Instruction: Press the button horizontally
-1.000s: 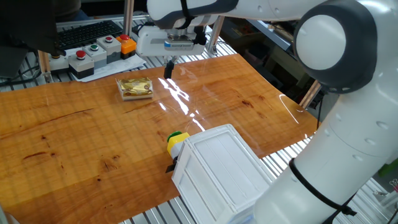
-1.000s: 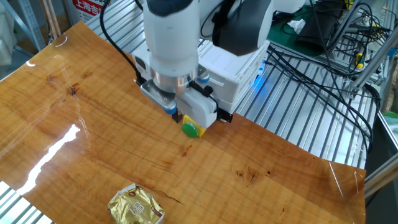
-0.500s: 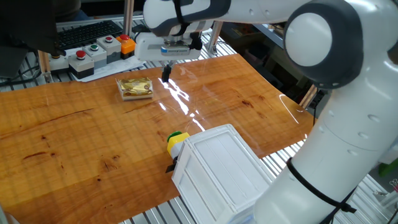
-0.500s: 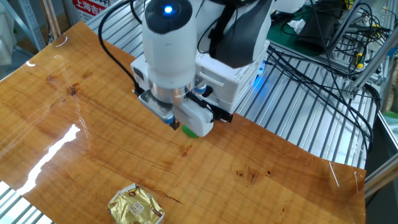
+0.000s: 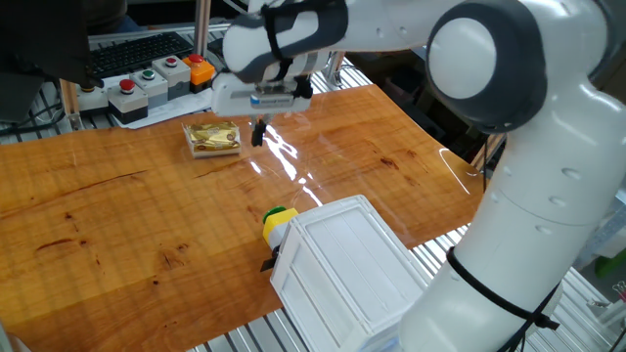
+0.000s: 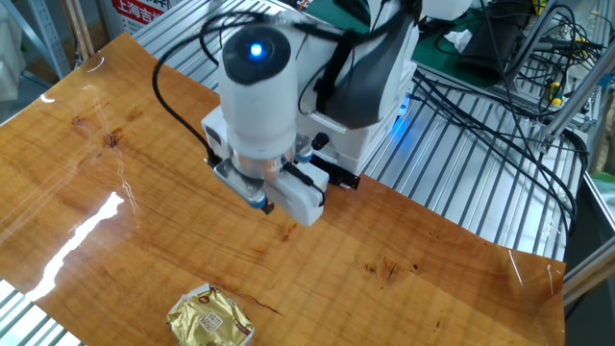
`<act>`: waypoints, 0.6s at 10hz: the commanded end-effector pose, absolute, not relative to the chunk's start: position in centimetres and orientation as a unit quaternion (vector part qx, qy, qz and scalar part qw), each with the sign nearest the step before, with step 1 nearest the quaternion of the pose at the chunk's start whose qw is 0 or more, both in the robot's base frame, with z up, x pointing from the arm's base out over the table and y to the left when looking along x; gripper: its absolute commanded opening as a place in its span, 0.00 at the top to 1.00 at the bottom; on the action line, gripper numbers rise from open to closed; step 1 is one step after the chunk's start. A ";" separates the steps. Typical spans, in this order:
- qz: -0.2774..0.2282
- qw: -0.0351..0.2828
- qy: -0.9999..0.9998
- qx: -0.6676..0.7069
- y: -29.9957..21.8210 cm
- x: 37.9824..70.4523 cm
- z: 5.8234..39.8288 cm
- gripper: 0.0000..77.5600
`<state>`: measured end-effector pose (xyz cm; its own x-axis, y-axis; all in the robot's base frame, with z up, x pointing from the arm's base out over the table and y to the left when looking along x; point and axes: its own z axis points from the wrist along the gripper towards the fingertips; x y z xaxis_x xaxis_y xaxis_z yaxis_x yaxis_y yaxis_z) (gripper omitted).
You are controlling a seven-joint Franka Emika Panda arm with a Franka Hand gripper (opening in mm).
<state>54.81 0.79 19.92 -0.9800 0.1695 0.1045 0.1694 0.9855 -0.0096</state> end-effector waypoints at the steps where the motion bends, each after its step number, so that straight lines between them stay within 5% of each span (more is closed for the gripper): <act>1: 0.001 0.053 -0.995 -0.088 0.7 54.2 18.0 1.00; 6: 0.000 0.047 -0.995 -0.088 0.6 53.8 16.1 1.00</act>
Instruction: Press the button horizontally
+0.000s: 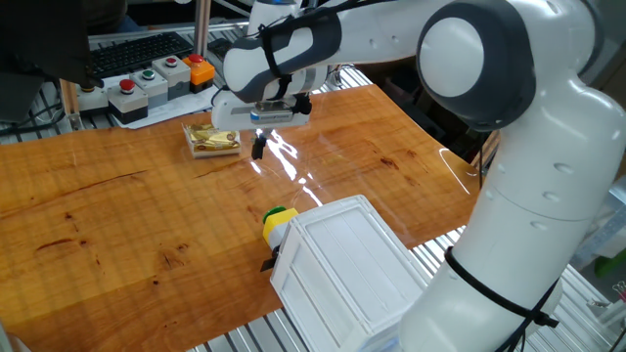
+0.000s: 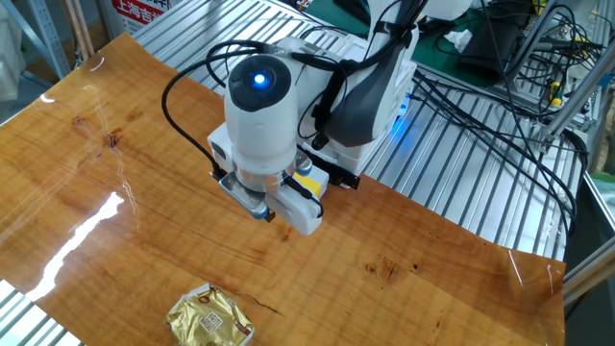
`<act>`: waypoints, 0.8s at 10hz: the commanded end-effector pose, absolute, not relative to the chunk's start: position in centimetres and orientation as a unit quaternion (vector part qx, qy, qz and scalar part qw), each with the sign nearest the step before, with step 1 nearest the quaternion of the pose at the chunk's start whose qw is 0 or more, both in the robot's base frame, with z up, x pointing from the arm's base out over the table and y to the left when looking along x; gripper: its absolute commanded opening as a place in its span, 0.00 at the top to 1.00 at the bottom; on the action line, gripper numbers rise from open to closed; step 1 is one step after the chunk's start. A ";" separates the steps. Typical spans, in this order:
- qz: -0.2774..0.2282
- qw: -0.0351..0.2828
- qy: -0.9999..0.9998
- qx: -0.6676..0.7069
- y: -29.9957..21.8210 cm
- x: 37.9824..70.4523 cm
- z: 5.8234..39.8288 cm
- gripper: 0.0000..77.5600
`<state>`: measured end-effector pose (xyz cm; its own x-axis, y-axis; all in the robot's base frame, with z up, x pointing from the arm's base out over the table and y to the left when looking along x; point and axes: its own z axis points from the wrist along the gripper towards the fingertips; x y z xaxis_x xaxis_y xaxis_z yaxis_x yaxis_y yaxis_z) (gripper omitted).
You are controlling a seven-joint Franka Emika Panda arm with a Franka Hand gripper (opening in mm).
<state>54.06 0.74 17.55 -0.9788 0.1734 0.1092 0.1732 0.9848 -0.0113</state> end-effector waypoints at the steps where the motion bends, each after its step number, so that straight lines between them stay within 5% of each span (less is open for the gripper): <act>1: -0.001 0.047 -0.995 -0.088 0.5 53.8 16.0 1.00; 8: -0.002 0.045 -0.995 -0.091 0.4 53.6 15.5 1.00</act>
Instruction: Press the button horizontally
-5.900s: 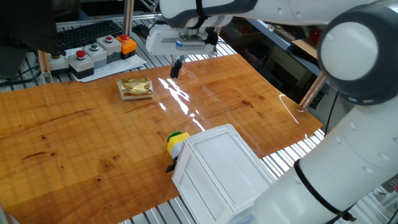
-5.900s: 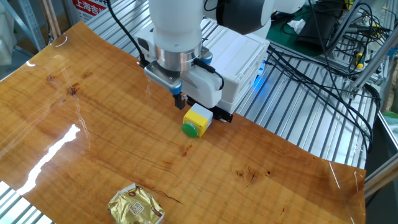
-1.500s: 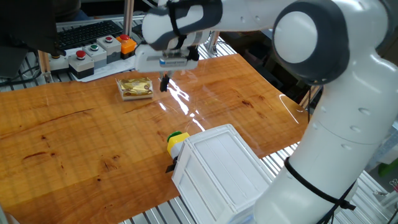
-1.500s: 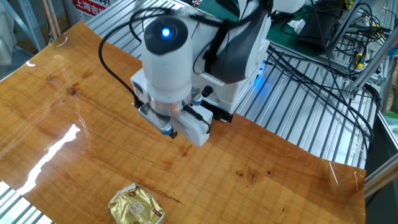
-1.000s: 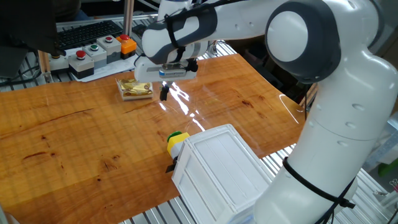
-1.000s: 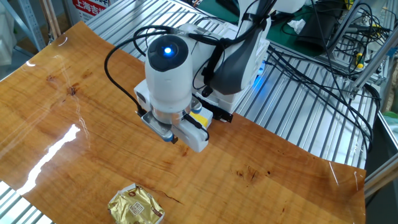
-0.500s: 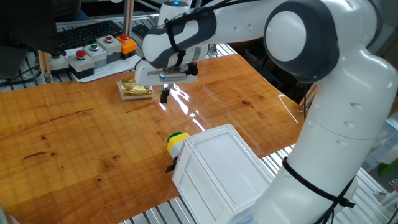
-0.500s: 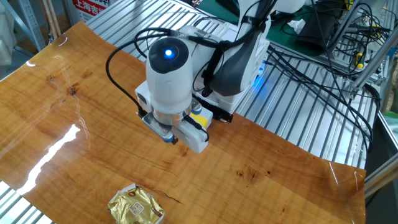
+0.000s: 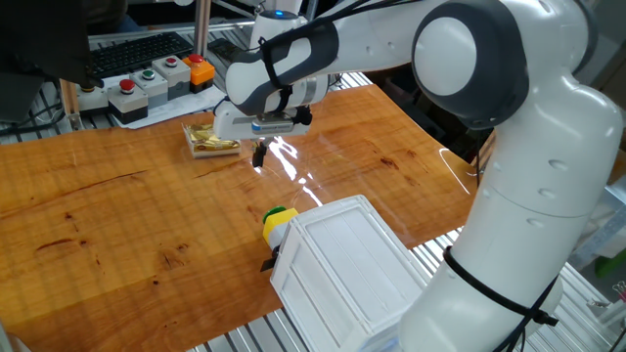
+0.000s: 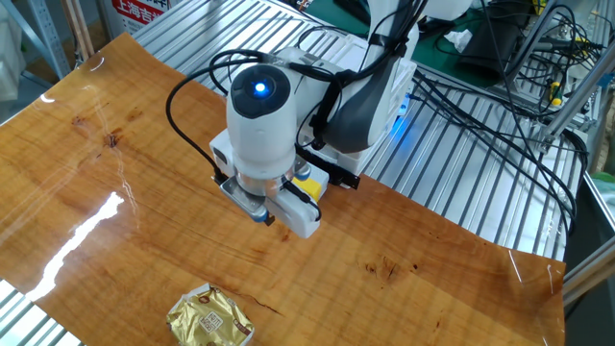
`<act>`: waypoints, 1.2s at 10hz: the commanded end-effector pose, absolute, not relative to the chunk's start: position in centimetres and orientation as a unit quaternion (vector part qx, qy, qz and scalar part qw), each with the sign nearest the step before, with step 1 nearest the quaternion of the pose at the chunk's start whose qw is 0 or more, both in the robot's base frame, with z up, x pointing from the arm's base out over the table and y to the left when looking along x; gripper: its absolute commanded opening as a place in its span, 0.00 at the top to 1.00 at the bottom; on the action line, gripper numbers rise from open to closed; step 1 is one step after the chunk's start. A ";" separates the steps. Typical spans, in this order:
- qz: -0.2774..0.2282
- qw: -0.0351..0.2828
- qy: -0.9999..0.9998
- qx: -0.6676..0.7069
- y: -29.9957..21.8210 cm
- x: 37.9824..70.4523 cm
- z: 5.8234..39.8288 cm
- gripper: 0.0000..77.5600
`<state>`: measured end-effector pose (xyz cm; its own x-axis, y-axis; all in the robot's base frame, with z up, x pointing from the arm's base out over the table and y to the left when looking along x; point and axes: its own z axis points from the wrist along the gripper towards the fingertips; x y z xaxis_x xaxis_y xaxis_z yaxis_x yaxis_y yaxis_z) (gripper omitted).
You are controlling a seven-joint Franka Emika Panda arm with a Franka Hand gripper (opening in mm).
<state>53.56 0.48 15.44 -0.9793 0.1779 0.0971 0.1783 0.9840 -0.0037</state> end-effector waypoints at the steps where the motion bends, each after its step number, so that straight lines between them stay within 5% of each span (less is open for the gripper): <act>1: 0.000 0.045 -0.995 -0.091 0.4 53.6 15.5 1.00; 12: 0.005 0.059 -0.995 -0.075 0.5 53.5 15.5 1.00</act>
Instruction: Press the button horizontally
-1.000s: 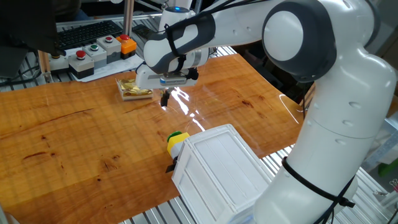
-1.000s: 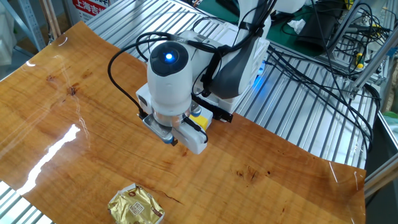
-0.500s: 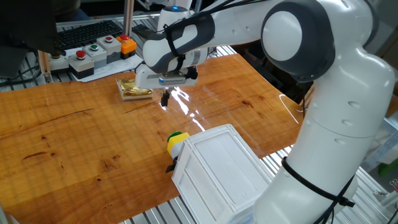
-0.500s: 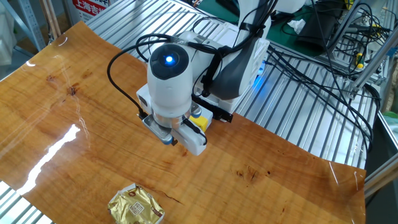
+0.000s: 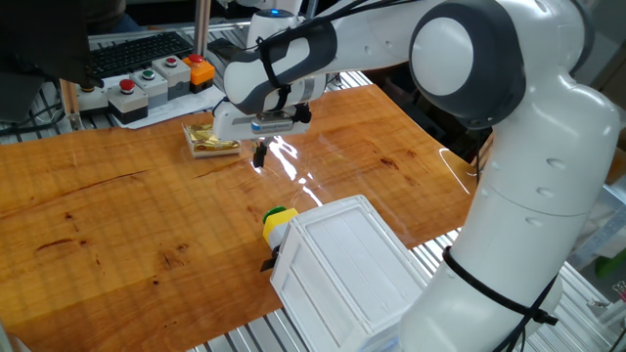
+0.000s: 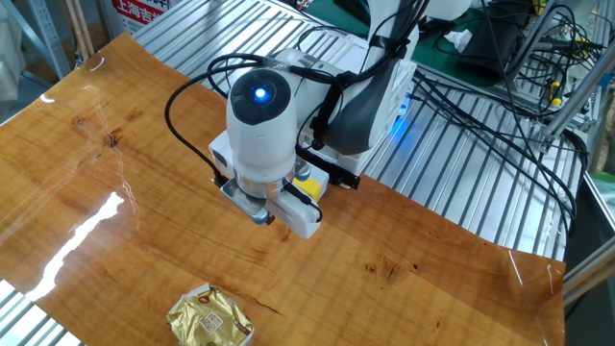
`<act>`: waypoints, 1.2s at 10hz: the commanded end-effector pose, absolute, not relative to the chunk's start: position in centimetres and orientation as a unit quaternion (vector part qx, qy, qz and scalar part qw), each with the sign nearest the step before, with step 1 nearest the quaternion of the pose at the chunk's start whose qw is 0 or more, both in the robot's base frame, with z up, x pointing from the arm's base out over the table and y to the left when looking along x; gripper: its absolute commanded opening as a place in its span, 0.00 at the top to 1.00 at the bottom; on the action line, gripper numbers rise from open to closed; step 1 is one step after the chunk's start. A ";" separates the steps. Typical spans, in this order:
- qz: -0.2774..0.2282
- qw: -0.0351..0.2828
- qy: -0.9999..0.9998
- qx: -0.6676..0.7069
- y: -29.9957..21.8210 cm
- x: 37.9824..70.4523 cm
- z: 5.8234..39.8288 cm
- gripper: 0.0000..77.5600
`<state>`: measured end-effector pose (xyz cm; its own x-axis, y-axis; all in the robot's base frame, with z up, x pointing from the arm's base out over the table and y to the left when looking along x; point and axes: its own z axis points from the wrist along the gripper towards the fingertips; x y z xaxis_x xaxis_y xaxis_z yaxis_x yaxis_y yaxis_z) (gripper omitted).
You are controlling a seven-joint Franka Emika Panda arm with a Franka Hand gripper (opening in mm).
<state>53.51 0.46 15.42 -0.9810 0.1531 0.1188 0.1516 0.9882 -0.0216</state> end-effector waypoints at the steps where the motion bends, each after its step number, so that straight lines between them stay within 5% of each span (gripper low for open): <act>1: 0.005 0.060 -0.995 -0.074 0.5 53.4 15.4 1.00; 12: 0.007 0.058 -0.997 -0.059 0.6 49.5 11.6 1.00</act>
<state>49.70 0.71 11.95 -0.9849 0.1257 0.1187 0.1242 0.9920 -0.0205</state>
